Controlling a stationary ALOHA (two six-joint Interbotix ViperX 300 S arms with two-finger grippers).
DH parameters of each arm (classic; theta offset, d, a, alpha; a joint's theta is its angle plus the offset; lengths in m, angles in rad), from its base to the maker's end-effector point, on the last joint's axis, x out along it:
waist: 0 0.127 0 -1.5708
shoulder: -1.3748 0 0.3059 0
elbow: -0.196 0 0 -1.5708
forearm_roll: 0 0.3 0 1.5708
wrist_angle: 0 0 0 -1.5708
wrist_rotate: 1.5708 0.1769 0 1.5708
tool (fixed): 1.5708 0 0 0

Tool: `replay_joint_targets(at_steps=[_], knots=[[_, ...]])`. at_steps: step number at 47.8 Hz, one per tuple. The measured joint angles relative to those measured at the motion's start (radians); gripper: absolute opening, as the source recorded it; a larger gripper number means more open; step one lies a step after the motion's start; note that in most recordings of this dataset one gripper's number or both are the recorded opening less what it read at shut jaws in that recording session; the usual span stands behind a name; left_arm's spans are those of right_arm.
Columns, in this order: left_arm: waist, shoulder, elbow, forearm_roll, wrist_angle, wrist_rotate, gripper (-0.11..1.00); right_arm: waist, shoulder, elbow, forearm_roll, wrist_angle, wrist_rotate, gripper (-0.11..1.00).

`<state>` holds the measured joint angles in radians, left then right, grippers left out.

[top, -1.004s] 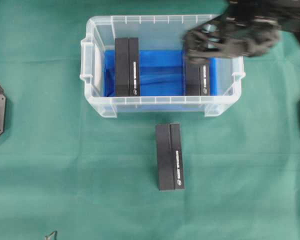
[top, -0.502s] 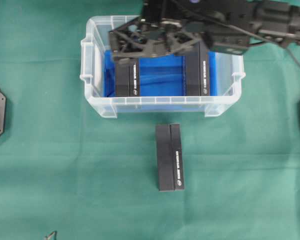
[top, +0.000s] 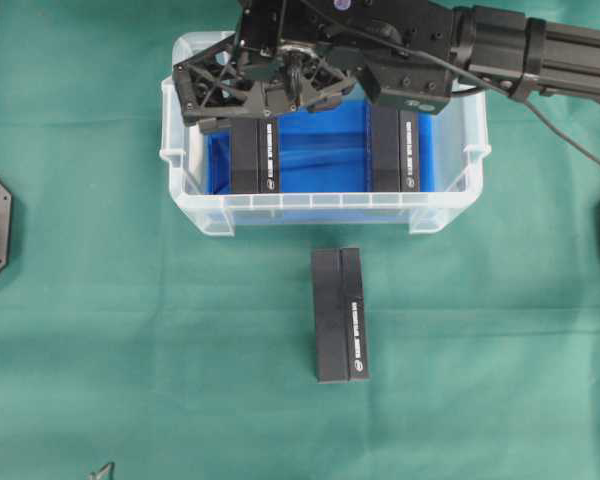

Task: Take the box out of the case with the right arm.
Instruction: 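Move the open right gripper over the left black box in the case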

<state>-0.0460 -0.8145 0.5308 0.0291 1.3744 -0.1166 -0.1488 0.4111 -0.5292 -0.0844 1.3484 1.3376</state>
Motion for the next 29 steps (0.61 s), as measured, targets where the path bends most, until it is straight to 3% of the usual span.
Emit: replay_joint_targets(at_steps=[29], knots=[[0.0, 0.003, 0.0, 0.0, 0.0, 0.0, 0.02, -0.003, 0.02, 0.0, 0.018, -0.037, 0.002, 0.95]])
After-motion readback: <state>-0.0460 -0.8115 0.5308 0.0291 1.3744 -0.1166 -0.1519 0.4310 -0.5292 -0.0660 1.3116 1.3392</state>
